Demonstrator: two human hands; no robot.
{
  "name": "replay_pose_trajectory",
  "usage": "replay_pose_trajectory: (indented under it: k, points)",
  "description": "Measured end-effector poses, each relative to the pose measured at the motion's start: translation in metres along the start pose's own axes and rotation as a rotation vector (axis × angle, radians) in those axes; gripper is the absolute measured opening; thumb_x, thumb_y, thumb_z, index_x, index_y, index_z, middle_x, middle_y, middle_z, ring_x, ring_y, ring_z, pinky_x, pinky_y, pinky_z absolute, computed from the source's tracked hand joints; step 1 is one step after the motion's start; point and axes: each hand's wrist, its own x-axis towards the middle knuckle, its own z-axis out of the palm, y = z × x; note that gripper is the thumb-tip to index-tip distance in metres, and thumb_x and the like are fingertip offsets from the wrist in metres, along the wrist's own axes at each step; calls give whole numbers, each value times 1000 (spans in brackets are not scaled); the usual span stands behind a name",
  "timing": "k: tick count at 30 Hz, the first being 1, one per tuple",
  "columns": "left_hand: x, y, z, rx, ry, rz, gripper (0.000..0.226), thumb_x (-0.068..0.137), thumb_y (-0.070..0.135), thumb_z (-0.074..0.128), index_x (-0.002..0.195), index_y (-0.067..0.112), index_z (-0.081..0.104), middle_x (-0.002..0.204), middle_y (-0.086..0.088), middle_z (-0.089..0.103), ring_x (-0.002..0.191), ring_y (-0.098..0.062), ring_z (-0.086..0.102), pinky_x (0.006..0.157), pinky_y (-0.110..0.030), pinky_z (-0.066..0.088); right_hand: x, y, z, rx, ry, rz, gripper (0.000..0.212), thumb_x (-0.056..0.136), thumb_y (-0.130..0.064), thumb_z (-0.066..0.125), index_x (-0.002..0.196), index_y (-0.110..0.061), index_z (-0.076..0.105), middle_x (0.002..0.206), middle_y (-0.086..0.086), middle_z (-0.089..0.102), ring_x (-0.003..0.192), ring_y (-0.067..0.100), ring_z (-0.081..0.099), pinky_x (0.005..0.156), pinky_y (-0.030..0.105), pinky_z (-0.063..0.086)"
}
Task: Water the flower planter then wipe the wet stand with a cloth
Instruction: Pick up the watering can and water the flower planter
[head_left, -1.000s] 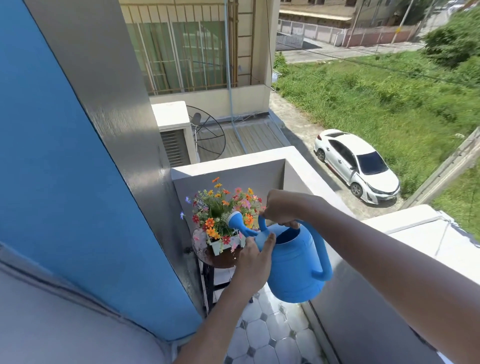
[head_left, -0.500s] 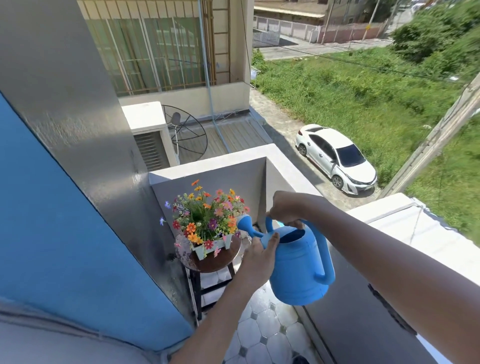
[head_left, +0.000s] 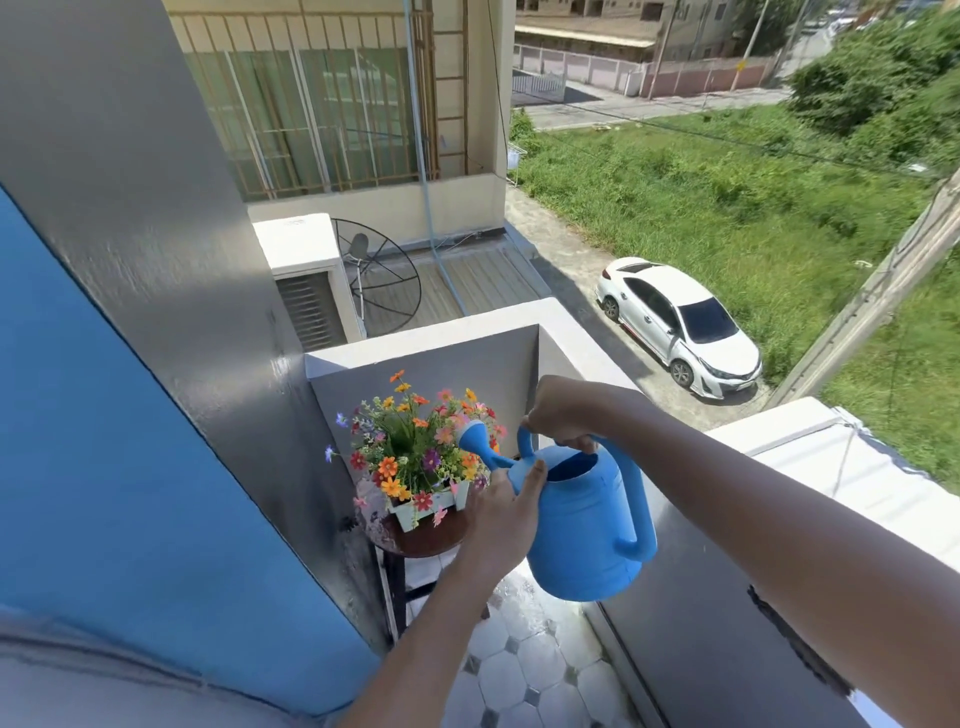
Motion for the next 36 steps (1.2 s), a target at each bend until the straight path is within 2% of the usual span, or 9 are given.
replay_pose_trajectory:
  k: [3,6,9,16,22,25,28,31,36]
  points:
    - [2,3,-13,-35,19,2,70,86,76,30,121,19,50,108,-2,61,96,-12,60,70,-28,45,2,-13,-9,4,23,-38,35,96,-14,46,84,9,69,54,15,69,31,15,58,49,22,49]
    - [2,7,-29,-14,73,40,60,93,67,31,117,17,51,102,-1,61,85,-6,58,59,-22,38,3,-26,-17,35,57,-83,34,97,-18,50,79,4,69,64,15,72,27,10,53,42,19,44]
    - [2,6,-39,6,108,41,59,93,67,30,118,17,51,104,0,60,87,-4,57,59,-23,37,5,-38,-20,27,58,-98,39,98,-20,48,89,10,71,76,22,75,35,18,57,40,18,44]
    - [-2,-2,-57,4,165,22,61,92,68,31,117,16,52,104,-2,62,90,-12,60,62,-26,41,11,-59,-16,27,68,-132,33,97,-18,50,87,8,67,78,24,75,43,24,62,46,24,47]
    - [-9,-11,-64,21,196,1,62,92,68,32,118,15,50,105,-4,62,90,-13,61,62,-27,45,10,-72,-11,37,46,-153,41,97,-30,54,77,4,65,68,19,72,38,21,59,51,26,50]
    - [-16,-15,-63,35,177,-28,65,91,69,31,119,13,49,106,-6,62,91,-16,62,59,-26,41,4,-74,-7,-1,34,-167,43,98,-31,54,71,1,63,55,12,66,33,18,56,49,23,47]
    - [-21,-14,-58,59,165,-27,66,92,69,30,119,12,49,106,-8,62,93,-20,62,62,-29,41,-3,-72,-7,-19,22,-167,39,98,-28,54,73,1,62,60,12,65,31,16,54,46,21,44]
    - [-20,-10,-54,46,134,-17,66,92,69,30,119,11,50,106,-8,61,91,-20,60,62,-29,41,-9,-65,-9,-54,21,-135,36,99,-24,52,74,1,61,56,11,64,29,14,52,42,19,42]
    - [-14,-3,-41,55,63,22,66,91,71,29,117,15,53,106,-6,61,91,-16,59,64,-29,42,-17,-47,-11,-47,16,-78,35,100,-20,47,91,7,66,62,13,65,31,15,51,34,15,36]
